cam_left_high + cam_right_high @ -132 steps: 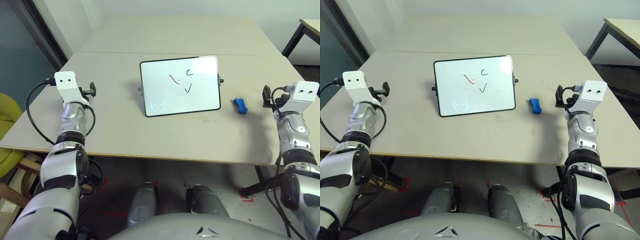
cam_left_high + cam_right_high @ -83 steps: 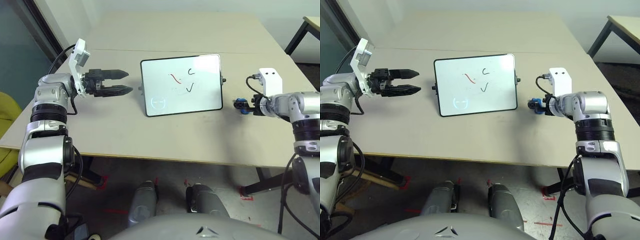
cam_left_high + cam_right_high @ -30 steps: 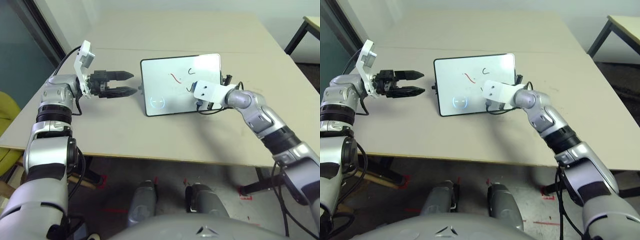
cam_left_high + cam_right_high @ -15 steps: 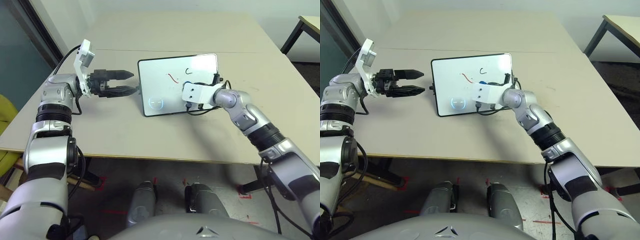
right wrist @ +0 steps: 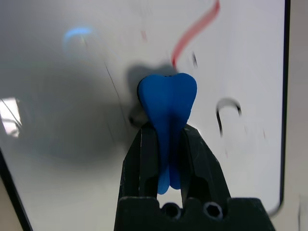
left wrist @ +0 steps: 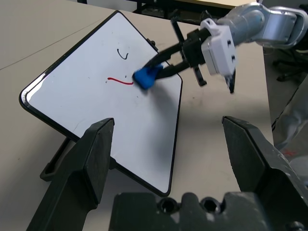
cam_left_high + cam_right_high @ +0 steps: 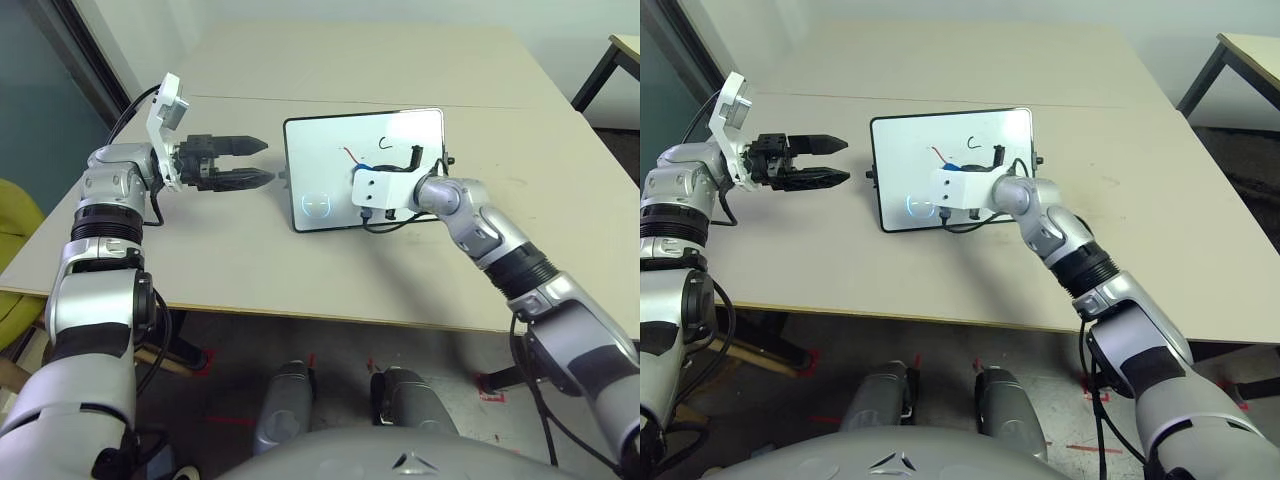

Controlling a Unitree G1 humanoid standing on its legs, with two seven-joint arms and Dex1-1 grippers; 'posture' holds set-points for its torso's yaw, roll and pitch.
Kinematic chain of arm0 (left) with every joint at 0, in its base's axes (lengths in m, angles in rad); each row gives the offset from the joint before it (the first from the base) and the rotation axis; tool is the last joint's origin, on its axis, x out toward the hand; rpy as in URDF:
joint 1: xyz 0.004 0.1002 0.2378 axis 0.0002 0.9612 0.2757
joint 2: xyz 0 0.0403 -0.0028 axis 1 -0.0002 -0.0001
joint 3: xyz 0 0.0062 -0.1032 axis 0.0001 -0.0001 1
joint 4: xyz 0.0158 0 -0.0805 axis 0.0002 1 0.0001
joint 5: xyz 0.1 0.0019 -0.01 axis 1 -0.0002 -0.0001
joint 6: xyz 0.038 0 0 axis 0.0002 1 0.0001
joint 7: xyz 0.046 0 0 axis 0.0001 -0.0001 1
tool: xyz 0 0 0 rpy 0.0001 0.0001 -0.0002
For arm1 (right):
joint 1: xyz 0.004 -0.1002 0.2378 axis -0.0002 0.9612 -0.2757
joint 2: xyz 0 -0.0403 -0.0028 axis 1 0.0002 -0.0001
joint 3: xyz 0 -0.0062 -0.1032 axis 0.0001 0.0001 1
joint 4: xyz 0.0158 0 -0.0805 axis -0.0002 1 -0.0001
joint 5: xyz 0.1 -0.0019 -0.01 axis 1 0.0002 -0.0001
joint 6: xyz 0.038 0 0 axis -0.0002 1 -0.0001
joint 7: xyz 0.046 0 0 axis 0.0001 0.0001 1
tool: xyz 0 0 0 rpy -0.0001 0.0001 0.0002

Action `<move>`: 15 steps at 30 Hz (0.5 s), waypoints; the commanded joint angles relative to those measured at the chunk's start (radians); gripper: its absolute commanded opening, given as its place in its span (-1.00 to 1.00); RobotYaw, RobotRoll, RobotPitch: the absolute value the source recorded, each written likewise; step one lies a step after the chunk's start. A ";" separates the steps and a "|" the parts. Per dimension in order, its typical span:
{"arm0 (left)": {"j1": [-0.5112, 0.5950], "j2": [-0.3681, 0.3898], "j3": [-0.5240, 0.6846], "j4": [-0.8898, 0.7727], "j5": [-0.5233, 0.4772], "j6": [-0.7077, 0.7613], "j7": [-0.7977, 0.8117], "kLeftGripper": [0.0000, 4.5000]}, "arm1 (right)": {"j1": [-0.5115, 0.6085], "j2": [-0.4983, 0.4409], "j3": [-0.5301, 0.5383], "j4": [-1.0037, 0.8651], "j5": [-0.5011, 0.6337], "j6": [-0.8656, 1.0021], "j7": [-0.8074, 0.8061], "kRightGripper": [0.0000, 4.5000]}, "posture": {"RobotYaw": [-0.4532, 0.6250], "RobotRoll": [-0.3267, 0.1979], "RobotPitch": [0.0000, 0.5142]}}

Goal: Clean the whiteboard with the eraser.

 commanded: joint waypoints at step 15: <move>-0.014 0.001 -0.002 0.003 0.005 -0.003 -0.003 1.00 | 0.045 -0.054 -0.024 0.000 -0.008 -0.005 0.046 -0.83 | 0.14 0.25 -0.85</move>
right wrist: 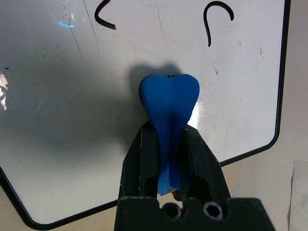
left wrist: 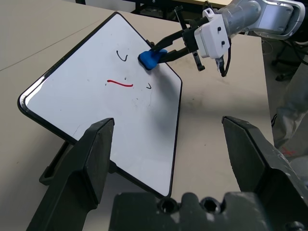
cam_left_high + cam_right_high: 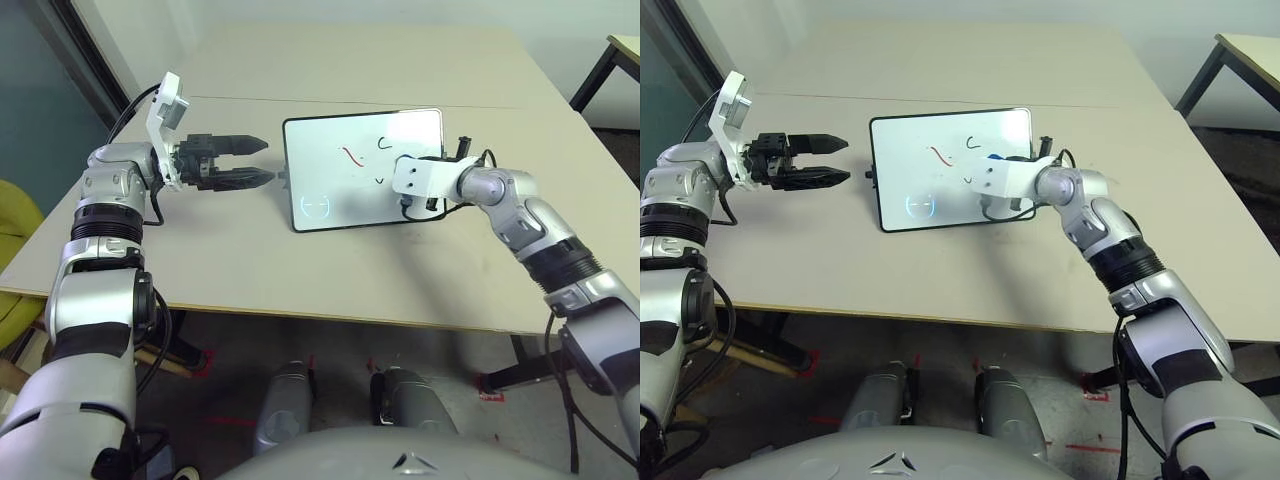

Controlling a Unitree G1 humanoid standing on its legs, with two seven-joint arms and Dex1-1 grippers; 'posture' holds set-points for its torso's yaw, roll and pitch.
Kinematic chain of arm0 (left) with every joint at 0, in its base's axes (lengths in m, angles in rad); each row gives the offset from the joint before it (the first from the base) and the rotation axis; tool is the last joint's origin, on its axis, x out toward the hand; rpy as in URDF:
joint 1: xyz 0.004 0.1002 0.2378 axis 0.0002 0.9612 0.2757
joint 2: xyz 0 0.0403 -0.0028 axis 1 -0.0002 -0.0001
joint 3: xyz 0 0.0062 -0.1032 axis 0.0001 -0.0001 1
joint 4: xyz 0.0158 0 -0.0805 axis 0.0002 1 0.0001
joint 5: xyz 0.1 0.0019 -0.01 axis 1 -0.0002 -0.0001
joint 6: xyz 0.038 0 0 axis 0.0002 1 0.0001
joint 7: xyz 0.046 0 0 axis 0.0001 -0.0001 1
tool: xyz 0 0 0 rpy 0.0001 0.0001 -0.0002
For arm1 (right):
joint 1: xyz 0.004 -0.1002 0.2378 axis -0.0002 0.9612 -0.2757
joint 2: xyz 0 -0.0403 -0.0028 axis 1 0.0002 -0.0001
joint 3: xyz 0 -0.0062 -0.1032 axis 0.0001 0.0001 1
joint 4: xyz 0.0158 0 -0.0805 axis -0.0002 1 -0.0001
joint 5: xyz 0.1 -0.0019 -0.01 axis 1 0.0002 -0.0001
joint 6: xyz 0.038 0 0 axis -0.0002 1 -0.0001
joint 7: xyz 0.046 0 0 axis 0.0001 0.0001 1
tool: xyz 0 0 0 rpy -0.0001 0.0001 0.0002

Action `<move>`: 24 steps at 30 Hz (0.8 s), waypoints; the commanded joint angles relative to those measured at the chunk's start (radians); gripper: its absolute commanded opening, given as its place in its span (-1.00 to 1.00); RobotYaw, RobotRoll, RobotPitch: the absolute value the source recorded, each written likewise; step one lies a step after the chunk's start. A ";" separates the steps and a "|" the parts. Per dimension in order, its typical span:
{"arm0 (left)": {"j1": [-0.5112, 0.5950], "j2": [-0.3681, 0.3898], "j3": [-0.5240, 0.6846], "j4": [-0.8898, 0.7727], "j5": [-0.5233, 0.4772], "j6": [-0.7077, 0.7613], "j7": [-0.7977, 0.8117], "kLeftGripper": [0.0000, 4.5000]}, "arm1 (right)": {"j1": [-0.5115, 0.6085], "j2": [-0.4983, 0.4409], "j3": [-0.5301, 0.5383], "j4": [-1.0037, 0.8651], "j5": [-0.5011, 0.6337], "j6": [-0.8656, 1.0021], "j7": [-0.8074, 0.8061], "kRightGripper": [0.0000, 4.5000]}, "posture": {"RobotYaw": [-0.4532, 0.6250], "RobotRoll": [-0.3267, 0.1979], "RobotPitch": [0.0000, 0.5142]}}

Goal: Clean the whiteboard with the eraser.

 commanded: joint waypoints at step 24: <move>-0.012 0.011 0.001 -0.002 0.004 0.000 -0.003 1.00 | 0.051 0.112 0.054 0.014 -0.075 -0.013 0.011 -0.83 | 0.15 0.25 -0.88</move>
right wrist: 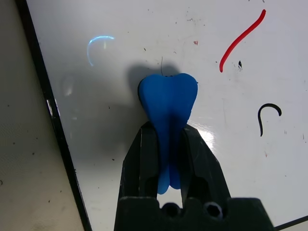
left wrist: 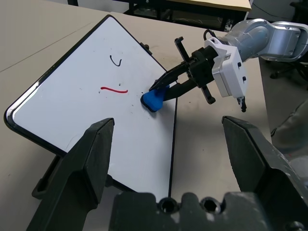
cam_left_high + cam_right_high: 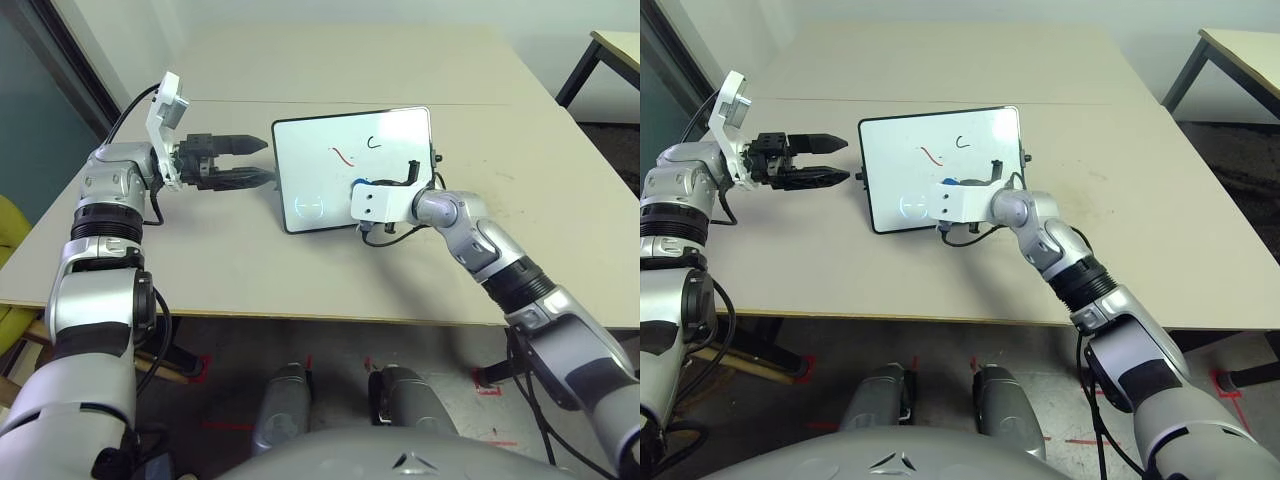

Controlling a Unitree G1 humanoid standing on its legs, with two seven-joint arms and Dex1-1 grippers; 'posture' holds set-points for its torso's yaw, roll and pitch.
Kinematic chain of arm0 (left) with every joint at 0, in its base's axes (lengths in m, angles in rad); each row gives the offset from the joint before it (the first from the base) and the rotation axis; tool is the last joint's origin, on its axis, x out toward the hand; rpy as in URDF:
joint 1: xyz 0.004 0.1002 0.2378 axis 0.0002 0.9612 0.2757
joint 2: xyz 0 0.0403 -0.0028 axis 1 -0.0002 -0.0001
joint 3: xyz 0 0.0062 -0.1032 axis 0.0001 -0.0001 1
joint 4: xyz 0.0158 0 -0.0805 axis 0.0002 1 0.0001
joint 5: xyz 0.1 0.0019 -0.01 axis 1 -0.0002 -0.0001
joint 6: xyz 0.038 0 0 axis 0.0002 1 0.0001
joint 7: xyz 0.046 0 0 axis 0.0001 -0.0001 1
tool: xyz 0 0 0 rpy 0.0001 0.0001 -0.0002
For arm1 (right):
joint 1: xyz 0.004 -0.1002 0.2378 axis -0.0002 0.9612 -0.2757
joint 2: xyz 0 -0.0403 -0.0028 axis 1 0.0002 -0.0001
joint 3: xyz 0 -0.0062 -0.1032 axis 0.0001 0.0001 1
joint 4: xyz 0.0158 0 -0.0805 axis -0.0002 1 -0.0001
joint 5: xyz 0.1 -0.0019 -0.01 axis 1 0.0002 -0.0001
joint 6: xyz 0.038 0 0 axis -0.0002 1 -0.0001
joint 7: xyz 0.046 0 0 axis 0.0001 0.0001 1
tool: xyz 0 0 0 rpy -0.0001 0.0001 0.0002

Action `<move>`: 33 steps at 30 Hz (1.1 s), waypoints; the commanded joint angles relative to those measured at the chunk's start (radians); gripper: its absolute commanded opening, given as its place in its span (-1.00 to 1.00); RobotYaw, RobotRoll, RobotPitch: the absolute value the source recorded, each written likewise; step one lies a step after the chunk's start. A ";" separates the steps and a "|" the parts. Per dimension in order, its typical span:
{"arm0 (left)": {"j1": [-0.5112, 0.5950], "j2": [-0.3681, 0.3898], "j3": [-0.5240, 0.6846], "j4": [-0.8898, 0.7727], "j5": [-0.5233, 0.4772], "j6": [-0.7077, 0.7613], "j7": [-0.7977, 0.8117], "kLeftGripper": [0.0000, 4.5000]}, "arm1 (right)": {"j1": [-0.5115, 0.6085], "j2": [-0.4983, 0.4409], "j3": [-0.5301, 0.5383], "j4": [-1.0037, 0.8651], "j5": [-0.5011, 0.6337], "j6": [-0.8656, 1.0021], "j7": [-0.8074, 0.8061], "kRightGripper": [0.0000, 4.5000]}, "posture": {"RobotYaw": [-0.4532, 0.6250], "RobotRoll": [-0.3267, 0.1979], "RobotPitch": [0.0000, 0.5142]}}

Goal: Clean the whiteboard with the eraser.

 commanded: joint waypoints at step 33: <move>-0.007 0.011 0.005 -0.004 0.001 0.001 0.000 1.00 | -0.029 0.031 0.017 0.037 -0.013 0.001 0.013 -0.83 | 0.16 0.25 -0.85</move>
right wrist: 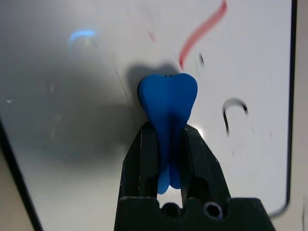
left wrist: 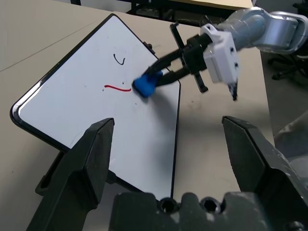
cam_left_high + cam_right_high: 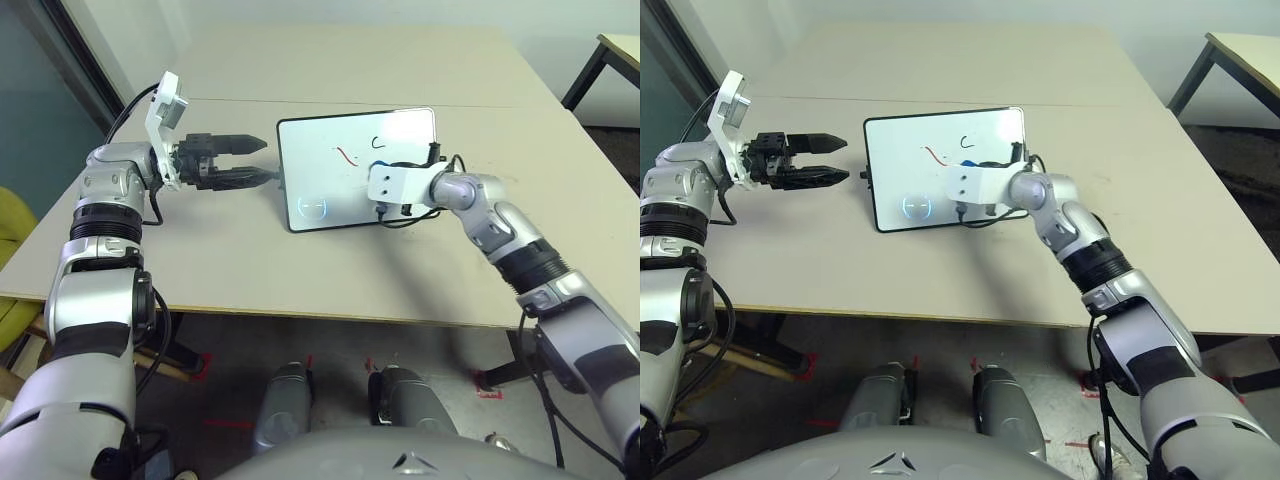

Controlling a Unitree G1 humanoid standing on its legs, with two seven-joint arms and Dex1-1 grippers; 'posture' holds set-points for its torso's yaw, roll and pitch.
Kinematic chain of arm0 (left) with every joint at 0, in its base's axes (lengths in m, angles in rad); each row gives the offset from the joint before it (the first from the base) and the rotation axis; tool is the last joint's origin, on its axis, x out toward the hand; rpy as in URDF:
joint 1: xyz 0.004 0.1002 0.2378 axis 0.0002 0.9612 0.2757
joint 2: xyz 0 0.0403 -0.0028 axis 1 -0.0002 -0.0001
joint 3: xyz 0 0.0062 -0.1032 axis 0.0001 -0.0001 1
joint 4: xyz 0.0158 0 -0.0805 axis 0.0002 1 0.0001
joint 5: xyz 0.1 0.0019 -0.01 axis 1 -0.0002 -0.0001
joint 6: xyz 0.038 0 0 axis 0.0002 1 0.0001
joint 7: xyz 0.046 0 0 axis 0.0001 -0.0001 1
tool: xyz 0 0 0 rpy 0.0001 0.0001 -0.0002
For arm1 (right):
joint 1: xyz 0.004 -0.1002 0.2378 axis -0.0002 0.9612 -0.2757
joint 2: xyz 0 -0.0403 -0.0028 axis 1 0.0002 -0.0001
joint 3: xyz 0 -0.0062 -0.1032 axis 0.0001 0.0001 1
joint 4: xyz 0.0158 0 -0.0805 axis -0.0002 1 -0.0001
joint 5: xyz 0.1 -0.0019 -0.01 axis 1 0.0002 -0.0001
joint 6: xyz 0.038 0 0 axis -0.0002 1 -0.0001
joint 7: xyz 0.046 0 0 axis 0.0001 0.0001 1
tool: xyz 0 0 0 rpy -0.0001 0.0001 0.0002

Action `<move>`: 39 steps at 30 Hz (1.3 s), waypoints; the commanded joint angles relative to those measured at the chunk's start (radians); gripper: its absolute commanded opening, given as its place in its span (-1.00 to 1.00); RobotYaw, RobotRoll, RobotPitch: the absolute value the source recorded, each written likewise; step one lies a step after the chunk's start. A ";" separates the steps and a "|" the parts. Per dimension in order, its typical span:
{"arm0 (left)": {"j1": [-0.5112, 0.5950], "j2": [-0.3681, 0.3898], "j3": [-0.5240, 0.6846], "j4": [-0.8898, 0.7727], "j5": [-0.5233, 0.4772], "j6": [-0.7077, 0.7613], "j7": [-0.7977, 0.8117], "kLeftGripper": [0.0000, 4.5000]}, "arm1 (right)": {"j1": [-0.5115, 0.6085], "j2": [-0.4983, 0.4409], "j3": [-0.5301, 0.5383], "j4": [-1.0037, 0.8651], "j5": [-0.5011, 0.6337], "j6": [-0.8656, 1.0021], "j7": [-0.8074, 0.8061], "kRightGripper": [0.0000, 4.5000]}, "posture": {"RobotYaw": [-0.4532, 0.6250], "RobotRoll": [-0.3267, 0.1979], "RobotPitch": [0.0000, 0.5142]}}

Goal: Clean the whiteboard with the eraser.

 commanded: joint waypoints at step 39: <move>-0.002 0.012 0.006 -0.009 -0.001 0.004 -0.003 1.00 | -0.119 -0.100 -0.105 0.133 0.076 0.006 -0.023 -0.83 | 0.17 0.25 -0.84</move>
